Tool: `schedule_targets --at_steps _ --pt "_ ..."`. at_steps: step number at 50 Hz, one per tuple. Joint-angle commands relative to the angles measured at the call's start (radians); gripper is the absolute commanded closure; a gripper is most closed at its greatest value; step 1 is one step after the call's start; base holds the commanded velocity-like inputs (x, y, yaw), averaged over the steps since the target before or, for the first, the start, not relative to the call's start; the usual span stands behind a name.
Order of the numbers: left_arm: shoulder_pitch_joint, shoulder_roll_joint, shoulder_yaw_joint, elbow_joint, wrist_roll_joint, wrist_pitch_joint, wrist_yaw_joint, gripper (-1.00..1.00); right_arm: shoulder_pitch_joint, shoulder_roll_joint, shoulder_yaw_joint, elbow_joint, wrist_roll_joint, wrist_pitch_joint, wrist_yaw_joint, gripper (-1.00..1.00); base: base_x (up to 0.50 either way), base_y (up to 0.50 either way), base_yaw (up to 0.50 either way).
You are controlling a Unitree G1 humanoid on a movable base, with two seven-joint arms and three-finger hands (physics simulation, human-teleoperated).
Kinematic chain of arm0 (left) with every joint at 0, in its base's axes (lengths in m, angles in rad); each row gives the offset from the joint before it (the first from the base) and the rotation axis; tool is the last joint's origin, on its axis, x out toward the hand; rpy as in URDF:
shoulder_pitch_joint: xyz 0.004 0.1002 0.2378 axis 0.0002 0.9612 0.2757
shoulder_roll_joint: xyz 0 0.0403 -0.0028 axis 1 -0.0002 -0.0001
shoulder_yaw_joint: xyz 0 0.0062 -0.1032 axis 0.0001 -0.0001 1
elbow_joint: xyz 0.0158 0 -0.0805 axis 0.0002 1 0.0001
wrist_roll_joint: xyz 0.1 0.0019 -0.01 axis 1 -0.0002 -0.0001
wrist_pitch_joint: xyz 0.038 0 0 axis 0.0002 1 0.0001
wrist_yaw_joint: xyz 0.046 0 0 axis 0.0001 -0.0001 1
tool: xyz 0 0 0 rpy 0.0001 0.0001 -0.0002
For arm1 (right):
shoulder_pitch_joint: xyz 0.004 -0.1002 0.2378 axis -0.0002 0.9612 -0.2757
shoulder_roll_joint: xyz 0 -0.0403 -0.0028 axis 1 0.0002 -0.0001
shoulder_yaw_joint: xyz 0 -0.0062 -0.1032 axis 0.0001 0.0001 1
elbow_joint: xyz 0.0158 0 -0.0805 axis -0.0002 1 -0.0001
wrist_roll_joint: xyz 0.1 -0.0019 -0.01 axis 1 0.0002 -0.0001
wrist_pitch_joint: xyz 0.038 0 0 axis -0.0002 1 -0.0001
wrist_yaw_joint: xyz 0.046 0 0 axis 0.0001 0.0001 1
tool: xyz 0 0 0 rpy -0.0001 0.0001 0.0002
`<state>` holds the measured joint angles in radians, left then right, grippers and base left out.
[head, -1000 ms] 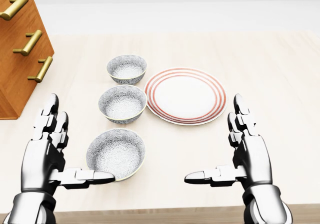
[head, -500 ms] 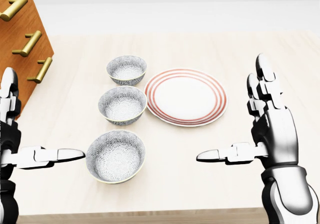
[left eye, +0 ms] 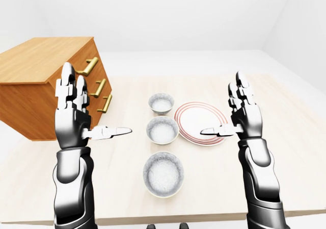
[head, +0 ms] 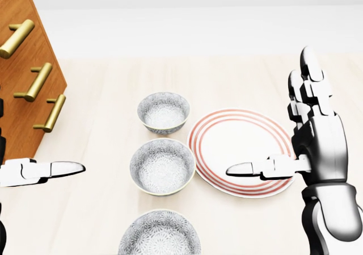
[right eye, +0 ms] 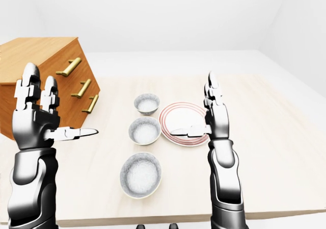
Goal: Put the bowl in the middle on the plate.
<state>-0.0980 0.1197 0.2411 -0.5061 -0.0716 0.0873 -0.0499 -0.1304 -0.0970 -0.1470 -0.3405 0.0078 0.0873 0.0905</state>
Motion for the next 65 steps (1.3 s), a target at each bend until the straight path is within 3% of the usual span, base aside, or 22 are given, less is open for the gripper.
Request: schedule_targets --at_steps 1,21,31,40,43,45,49,57,65 --pt "-0.005 0.004 0.006 -0.008 -0.003 0.0 0.0 -1.0 -0.007 0.003 0.004 -0.022 0.001 0.0 -0.006 -1.0 0.38 0.49 0.0" --pt "0.009 0.001 0.006 -0.001 0.002 0.0 -0.009 -1.0 -0.008 -0.008 0.007 -0.003 -0.037 0.0 -0.018 -1.0 0.29 0.5 0.0" --pt "0.013 -0.003 0.003 0.0 0.004 0.0 -0.013 -1.0 -0.016 -0.013 -0.008 0.011 -0.048 0.0 -0.013 -1.0 0.0 0.02 0.0" --pt "0.019 -0.006 0.001 0.006 0.006 0.0 -0.015 -1.0 -0.031 -0.04 -0.002 0.065 -0.189 0.0 -0.007 -1.0 0.0 0.0 0.0" --pt "0.02 -0.006 0.001 0.003 0.005 0.0 -0.016 -1.0 -0.04 -0.058 0.008 0.093 -0.276 -0.061 -0.001 -1.0 0.0 0.0 0.0" --pt "0.021 -0.007 0.001 0.004 0.004 0.0 -0.016 -1.0 -0.041 -0.068 0.013 0.118 -0.342 -0.125 0.001 -1.0 0.0 0.0 0.0" --pt "0.024 -0.008 0.001 0.008 0.003 0.0 -0.017 -1.0 -0.047 -0.076 0.016 0.152 -0.426 -0.175 0.003 -1.0 0.0 0.0 0.0" --pt "0.026 -0.009 0.001 0.011 0.001 0.0 -0.017 -1.0 -0.079 -0.116 0.022 0.236 -0.602 -0.175 0.02 -1.0 0.0 0.0 0.0" --pt "0.021 -0.008 0.001 0.006 0.0 0.0 -0.014 -1.0 -0.123 -0.132 0.017 0.275 -0.69 -0.175 0.028 -1.0 0.0 0.0 0.0"
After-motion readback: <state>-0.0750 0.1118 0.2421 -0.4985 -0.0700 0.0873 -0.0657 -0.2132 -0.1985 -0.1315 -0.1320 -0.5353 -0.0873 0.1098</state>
